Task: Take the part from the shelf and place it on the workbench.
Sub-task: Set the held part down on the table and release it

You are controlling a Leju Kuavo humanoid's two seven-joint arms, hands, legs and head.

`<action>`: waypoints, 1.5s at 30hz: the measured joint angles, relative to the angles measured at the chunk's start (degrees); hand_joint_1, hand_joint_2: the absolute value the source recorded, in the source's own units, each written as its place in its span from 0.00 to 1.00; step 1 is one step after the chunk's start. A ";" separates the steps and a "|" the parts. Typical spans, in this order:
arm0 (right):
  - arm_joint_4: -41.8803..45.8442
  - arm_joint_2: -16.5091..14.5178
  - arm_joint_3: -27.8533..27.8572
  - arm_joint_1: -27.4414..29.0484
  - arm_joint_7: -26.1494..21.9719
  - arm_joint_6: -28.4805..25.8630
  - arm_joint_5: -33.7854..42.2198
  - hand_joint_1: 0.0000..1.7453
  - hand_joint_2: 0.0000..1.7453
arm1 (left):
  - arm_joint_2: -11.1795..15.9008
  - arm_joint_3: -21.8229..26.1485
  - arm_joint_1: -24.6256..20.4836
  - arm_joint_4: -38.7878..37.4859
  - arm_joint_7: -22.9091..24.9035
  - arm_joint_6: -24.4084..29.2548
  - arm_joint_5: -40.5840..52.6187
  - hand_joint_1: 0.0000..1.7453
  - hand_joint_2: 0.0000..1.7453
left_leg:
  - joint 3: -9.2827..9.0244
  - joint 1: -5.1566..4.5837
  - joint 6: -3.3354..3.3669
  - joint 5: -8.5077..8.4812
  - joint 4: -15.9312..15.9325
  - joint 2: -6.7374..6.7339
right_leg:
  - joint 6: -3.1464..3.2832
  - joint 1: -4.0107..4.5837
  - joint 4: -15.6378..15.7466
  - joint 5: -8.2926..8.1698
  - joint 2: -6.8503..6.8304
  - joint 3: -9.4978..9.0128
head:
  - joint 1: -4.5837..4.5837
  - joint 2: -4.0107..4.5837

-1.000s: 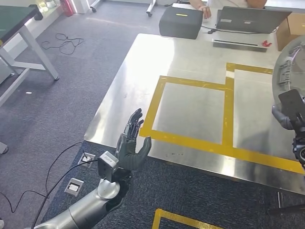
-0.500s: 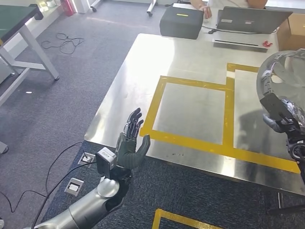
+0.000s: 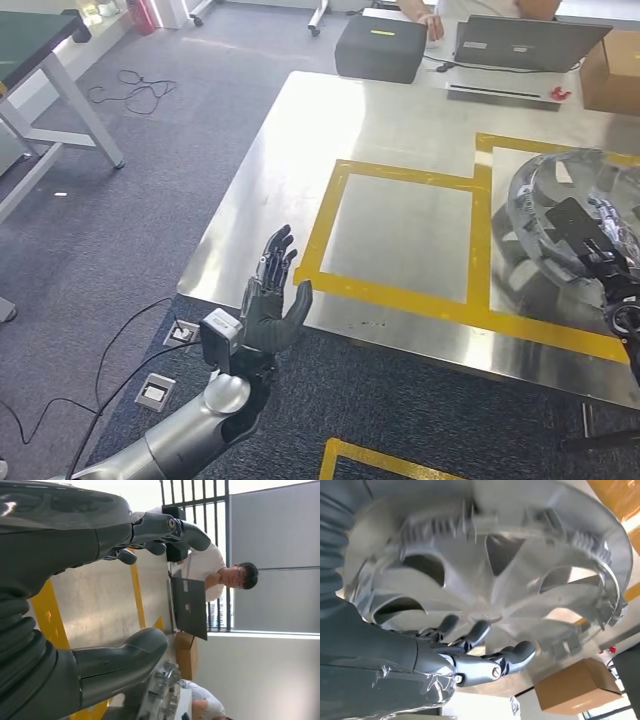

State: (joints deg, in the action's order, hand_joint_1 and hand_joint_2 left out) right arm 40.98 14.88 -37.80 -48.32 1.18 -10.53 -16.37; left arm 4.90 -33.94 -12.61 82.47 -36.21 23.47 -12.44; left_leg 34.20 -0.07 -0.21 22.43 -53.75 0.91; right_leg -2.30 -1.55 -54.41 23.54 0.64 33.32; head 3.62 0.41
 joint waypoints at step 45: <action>40.11 -3.78 2.32 21.64 -14.67 -3.65 33.40 0.00 0.00 | 0.21 0.00 0.49 0.00 0.43 3.55 1.15 0.00 0.00 | -0.15 0.01 -0.01 0.13 0.03 -0.01 | -0.01 0.04 0.10 0.02 0.01 -0.22 | -0.04 -0.01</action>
State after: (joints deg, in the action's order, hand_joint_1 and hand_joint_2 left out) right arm 81.09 11.10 -35.48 -26.68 -13.49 -14.18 17.03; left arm 5.11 -33.94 -12.13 82.47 -35.78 27.03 -11.29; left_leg 34.05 -0.06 -0.22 22.57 -53.72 0.90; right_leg -2.32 -1.50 -54.31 23.55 0.65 33.10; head 3.58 0.40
